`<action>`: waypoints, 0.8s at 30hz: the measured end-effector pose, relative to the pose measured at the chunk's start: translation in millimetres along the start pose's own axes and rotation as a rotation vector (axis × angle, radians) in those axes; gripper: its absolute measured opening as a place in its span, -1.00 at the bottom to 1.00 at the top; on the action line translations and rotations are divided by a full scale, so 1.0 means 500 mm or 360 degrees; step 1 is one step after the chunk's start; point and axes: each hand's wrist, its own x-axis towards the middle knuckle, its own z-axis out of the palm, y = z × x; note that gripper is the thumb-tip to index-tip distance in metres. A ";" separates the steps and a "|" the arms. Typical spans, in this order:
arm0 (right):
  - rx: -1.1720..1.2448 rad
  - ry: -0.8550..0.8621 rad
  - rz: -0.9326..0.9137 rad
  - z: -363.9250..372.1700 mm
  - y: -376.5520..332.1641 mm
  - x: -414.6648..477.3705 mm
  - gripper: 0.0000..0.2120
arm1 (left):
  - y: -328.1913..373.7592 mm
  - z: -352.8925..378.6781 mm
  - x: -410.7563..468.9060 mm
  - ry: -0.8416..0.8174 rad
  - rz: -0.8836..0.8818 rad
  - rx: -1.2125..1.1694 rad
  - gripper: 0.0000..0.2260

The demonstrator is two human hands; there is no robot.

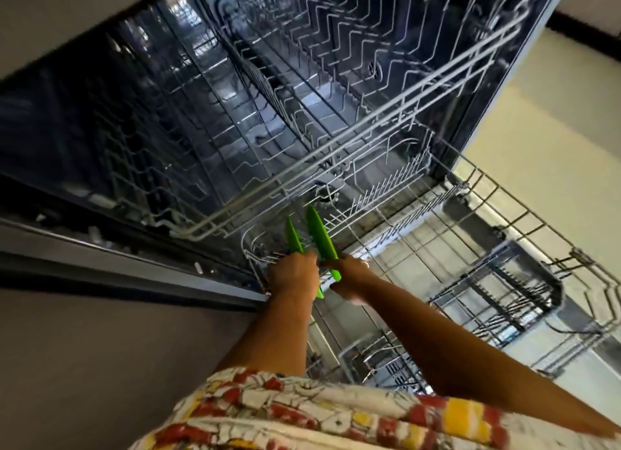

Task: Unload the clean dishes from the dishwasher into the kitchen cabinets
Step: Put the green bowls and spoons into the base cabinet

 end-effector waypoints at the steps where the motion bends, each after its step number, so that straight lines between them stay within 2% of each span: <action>1: 0.0017 0.0022 0.0009 -0.003 0.002 -0.001 -0.49 | 0.001 -0.004 0.001 0.0088 -0.0009 0.0001 -0.76; 3: 0.0068 0.0078 0.0023 -0.012 0.005 -0.009 -0.52 | 0.003 -0.010 0.005 0.0203 -0.0049 0.0019 -0.77; 6: 0.0147 0.0278 0.0000 -0.019 0.009 -0.020 -0.62 | 0.000 -0.021 0.004 0.0225 -0.0126 0.0013 -0.78; 10: 0.0349 0.0494 -0.0043 -0.034 0.002 -0.052 -0.75 | -0.014 -0.036 -0.012 0.0237 -0.0268 -0.0120 -0.80; 13: 0.0560 0.0636 -0.0019 -0.045 0.007 -0.088 -0.77 | -0.051 -0.044 -0.023 0.0317 -0.0425 -0.0236 -0.76; 18: 0.1191 0.0896 0.0202 -0.064 0.029 -0.188 -0.68 | -0.082 -0.074 -0.072 0.0569 -0.0615 -0.0832 -0.62; 21: 0.1633 0.1052 0.0331 -0.077 0.057 -0.267 -0.65 | -0.044 -0.094 -0.139 0.0686 -0.0765 -0.1410 -0.60; 24: 0.1654 0.1225 0.0460 -0.087 0.100 -0.343 -0.71 | 0.001 -0.087 -0.208 0.0708 -0.0909 -0.1774 -0.56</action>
